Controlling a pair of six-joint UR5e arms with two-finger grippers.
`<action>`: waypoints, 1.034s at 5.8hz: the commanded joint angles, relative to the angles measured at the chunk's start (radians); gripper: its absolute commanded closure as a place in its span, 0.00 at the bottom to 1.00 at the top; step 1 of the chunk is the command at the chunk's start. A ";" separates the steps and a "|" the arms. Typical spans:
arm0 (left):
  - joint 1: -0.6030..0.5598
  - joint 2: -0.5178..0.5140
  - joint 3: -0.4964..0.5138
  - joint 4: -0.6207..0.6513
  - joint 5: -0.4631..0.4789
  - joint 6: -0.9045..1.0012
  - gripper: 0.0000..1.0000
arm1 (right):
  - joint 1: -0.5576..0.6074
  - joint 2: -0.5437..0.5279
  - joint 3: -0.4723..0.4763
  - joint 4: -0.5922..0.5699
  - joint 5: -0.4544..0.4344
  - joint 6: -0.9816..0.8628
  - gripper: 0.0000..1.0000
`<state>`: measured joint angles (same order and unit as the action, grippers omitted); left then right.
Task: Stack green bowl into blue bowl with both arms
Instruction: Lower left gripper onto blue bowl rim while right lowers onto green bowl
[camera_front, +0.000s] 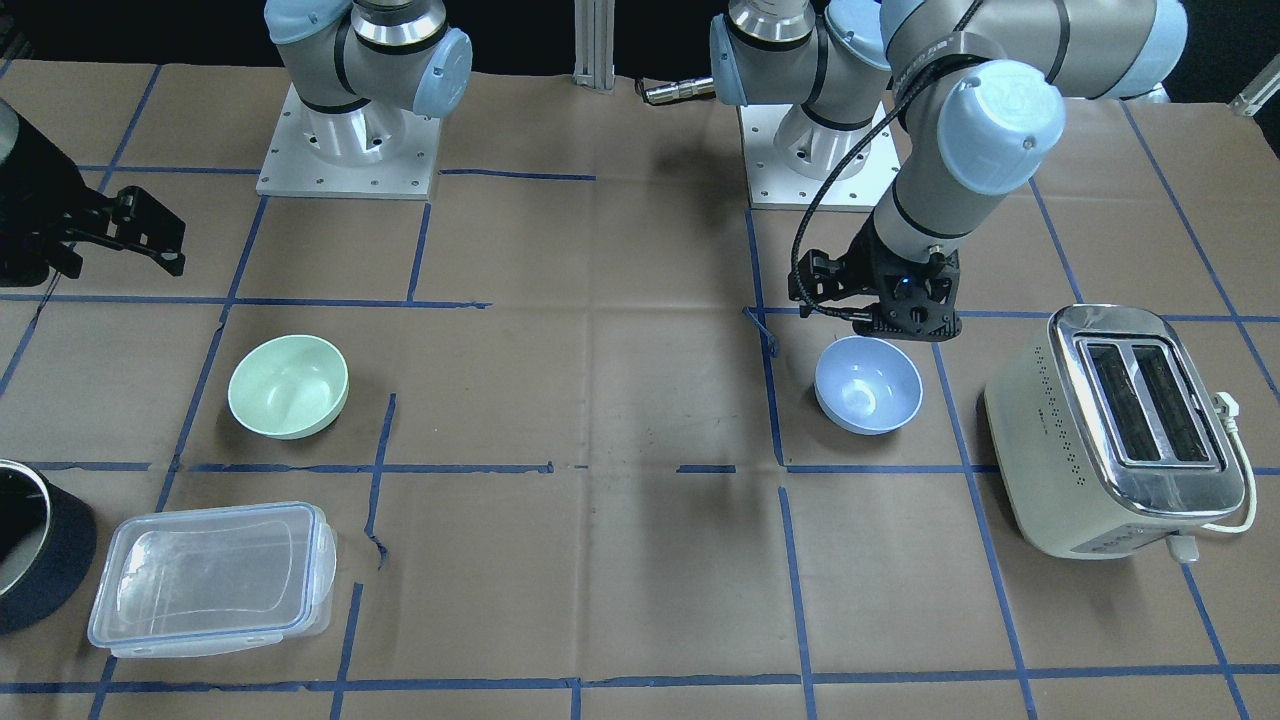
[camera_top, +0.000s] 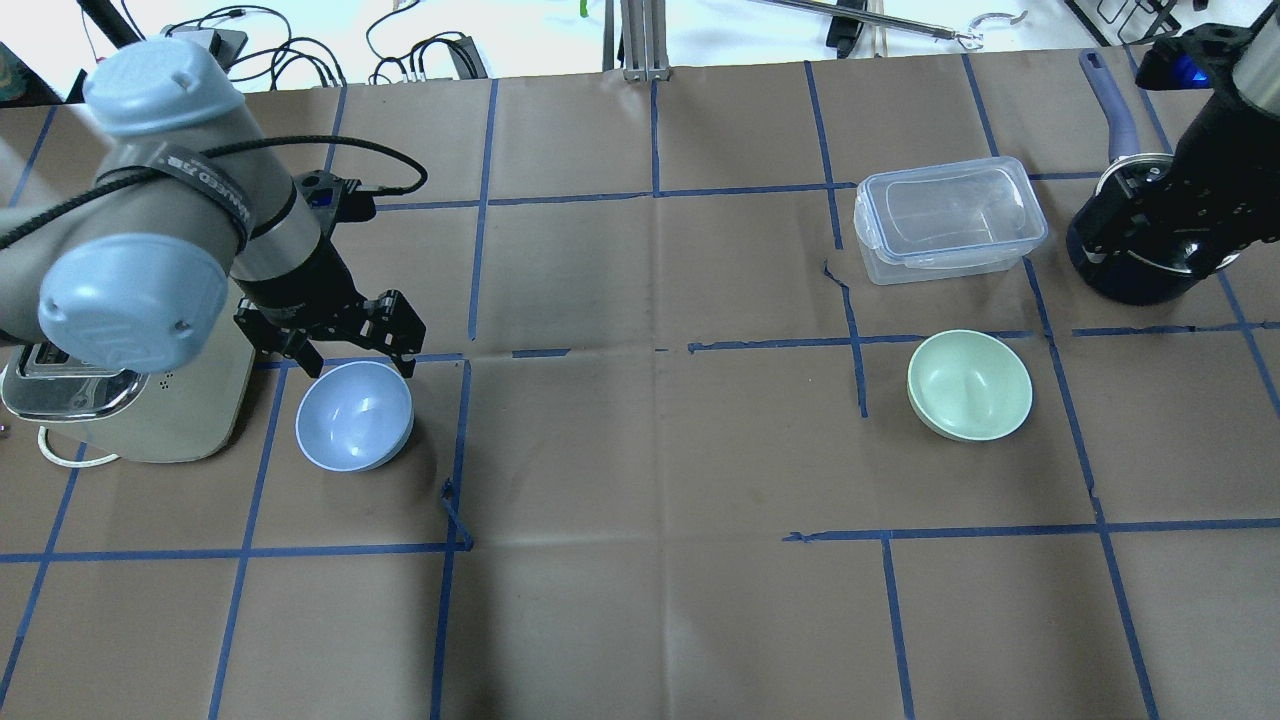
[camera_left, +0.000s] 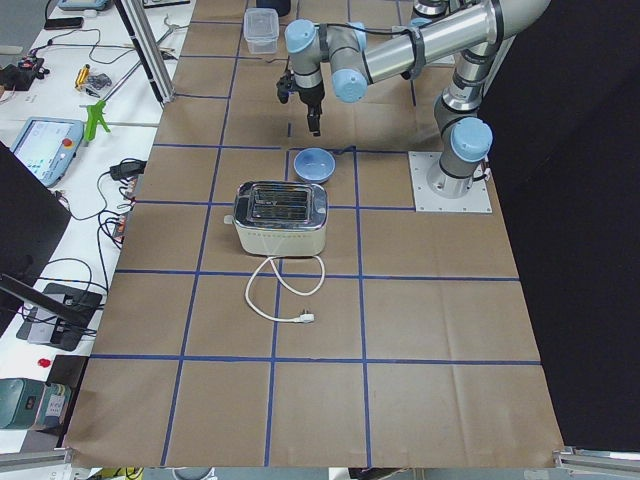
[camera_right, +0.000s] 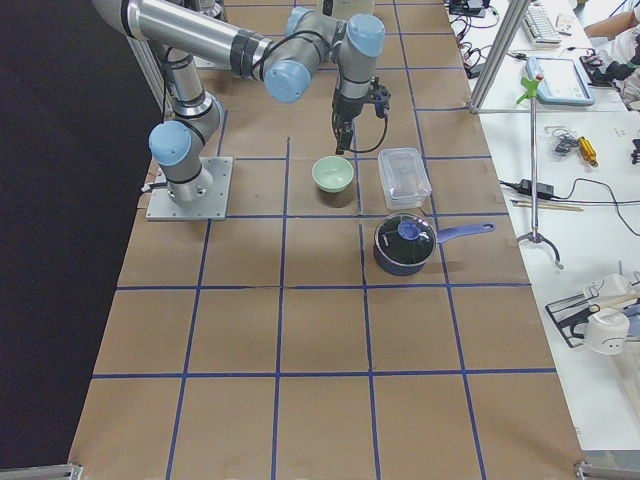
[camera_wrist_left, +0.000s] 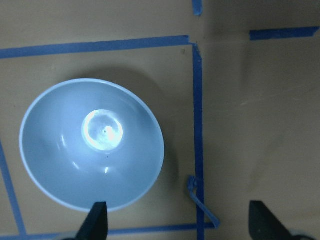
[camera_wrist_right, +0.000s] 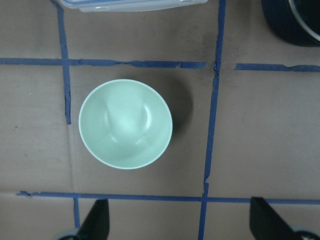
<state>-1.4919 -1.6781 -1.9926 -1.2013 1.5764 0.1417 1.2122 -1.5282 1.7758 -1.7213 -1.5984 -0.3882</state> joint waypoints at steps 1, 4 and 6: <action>-0.001 -0.115 -0.046 0.139 0.002 0.007 0.02 | -0.002 0.068 0.159 -0.244 0.001 -0.003 0.00; -0.001 -0.150 -0.031 0.158 0.010 0.009 0.88 | -0.002 0.123 0.296 -0.339 0.002 -0.002 0.00; -0.002 -0.140 -0.031 0.158 0.011 0.007 1.00 | -0.002 0.138 0.306 -0.381 0.000 0.002 0.00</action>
<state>-1.4931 -1.8214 -2.0239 -1.0431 1.5869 0.1490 1.2103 -1.3981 2.0766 -2.0798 -1.5980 -0.3881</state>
